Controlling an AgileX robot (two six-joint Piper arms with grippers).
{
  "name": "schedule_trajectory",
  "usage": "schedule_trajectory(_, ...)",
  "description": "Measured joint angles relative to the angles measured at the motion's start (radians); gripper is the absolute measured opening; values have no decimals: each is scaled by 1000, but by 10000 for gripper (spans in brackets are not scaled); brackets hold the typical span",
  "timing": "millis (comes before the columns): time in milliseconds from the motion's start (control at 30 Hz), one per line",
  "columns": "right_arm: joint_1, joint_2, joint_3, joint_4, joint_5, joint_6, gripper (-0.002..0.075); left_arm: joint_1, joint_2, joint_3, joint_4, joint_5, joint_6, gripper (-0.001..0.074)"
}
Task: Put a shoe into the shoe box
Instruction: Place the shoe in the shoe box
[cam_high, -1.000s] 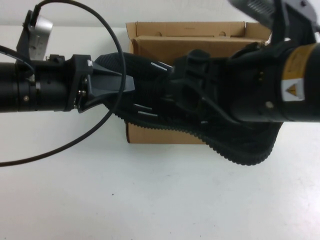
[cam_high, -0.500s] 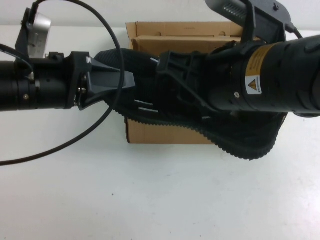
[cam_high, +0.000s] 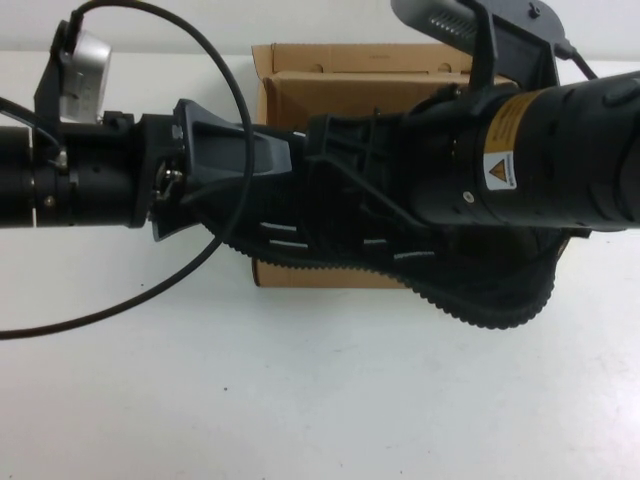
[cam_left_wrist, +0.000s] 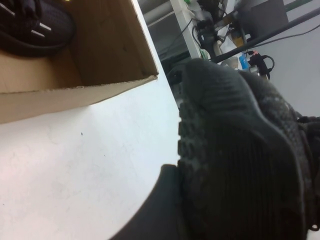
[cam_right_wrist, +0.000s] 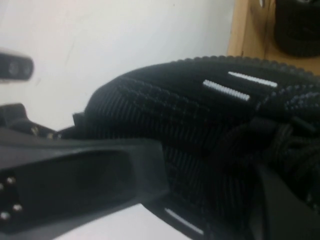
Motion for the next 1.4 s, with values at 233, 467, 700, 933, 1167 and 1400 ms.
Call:
schedule_trajectory(233,-17,0,0,22,44,-64,0,0,0,0,0,-7,-6,670)
schedule_trajectory(467,-51,-56,0,24,129,-147,0,0,0,0,14,-61,-6,670)
schedule_trajectory(700,-97,-76,0,26,174,-226,-1,0,0,0,65,-124,-14,665)
schedule_trajectory(933,-222,-78,0,114,149,-359,-1,0,0,0,343,-133,-104,137)
schedule_trajectory(1167,-344,-49,0,392,64,-644,-1,0,-30,0,419,-105,-76,7)
schedule_trajectory(1400,-439,46,0,543,4,-829,-1,0,-199,0,610,-250,-88,-1)
